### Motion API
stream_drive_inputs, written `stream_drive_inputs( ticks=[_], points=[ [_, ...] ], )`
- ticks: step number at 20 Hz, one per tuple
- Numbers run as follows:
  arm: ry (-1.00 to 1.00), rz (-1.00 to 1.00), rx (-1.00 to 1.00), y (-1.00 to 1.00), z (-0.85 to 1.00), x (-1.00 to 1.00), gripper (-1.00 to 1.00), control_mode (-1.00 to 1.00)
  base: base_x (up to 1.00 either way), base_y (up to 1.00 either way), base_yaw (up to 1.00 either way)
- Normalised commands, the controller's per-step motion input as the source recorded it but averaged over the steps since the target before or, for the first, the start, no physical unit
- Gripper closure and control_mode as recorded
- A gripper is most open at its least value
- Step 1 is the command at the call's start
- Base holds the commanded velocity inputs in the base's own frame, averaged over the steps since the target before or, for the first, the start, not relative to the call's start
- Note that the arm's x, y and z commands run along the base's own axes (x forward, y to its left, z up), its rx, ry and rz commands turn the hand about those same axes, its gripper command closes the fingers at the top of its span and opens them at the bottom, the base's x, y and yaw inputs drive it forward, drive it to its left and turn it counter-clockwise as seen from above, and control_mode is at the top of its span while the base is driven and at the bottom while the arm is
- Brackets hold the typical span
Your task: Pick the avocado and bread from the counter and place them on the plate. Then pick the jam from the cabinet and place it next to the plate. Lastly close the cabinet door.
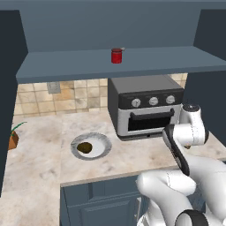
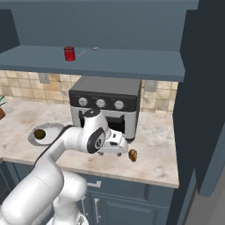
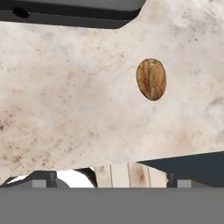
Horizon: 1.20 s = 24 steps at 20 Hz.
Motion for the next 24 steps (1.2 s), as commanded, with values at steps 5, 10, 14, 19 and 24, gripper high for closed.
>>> stream_drive_inputs(
  ticks=[5,10,14,19,24],
  points=[
    [0.01,0.07,0.00,-0.45,0.02,0.14,-1.00,-1.00,0.00,0.00,0.00],
    [0.00,0.07,0.02,-0.42,0.00,0.15,-1.00,-1.00,0.00,0.00,0.00],
    [0.00,0.04,0.04,-0.32,0.00,0.24,-1.00,-1.00,0.00,0.00,0.00],
    [0.01,0.02,0.07,-0.11,-0.05,0.34,-1.00,-1.00,0.00,0.00,0.00],
    [0.00,0.02,0.06,0.01,-0.13,0.29,-1.00,-1.00,0.00,0.00,0.00]
  ],
)
